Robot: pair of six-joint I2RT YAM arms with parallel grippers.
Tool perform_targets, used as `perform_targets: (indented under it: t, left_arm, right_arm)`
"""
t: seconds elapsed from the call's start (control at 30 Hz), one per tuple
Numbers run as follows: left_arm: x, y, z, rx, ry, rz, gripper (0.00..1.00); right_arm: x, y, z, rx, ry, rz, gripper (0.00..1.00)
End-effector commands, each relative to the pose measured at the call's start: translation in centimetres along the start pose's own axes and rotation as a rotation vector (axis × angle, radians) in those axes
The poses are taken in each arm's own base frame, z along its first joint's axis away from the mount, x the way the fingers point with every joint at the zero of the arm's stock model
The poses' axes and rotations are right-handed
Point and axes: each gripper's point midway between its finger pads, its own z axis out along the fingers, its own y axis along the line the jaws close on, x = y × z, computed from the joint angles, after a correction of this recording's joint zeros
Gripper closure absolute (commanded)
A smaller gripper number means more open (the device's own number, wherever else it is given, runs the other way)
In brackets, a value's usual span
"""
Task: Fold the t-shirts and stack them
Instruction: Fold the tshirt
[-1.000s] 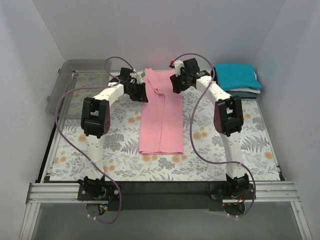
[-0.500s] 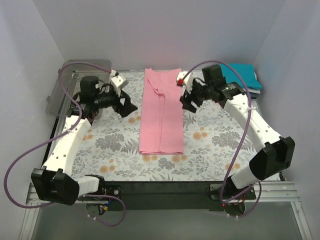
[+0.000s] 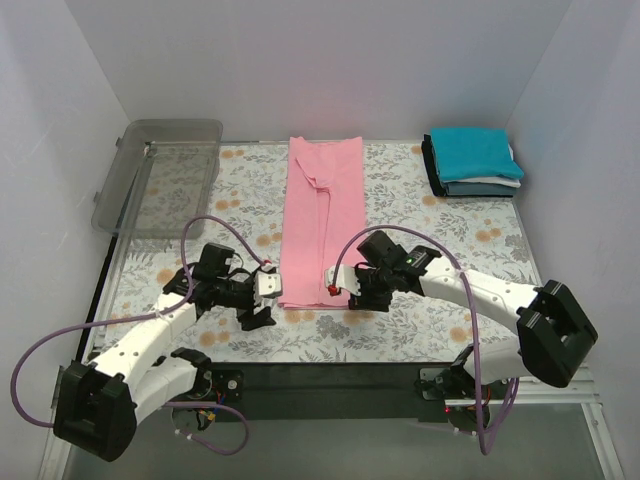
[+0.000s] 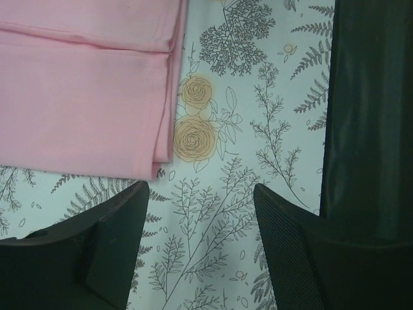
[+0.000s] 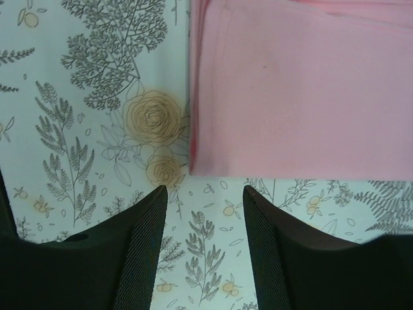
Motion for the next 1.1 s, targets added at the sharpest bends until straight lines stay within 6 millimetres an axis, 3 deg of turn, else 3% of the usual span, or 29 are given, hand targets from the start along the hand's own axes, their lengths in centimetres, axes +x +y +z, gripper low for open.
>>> perform_targets:
  t: [0.0, 0.17, 0.37, 0.73, 0.97, 1.07]
  left_arm:
    - [-0.8, 1.5, 0.7, -0.045, -0.017, 0.133, 0.35]
    - [-0.8, 2.1, 1.3, -0.044, -0.020, 0.103, 0.37]
    - [-0.1, 2.4, 1.9, -0.043, -0.015, 0.102, 0.37]
    - [0.7, 2.6, 2.8, -0.033, 0.004, 0.109, 0.38]
    - [1.2, 3.8, 4.4, -0.046, 0.033, 0.083, 0.46]
    - [1.0, 3.8, 5.1, -0.046, 0.025, 0.129, 0.48]
  right_arm:
    - [-1.8, -2.6, 0.6, 0.123, -0.057, -0.046, 0.43]
    - [-1.4, -1.9, 2.2, 0.090, -0.057, -0.053, 0.54]
    - [-0.6, -0.1, 3.6, 0.038, -0.040, -0.053, 0.57]
    - [1.9, 0.8, 5.9, 0.004, 0.028, -0.044, 0.57]
    - [2.9, 0.9, 6.0, 0.012, 0.059, -0.031, 0.68]
    - [3.0, 0.7, 6.0, 0.021, 0.072, -0.026, 0.82]
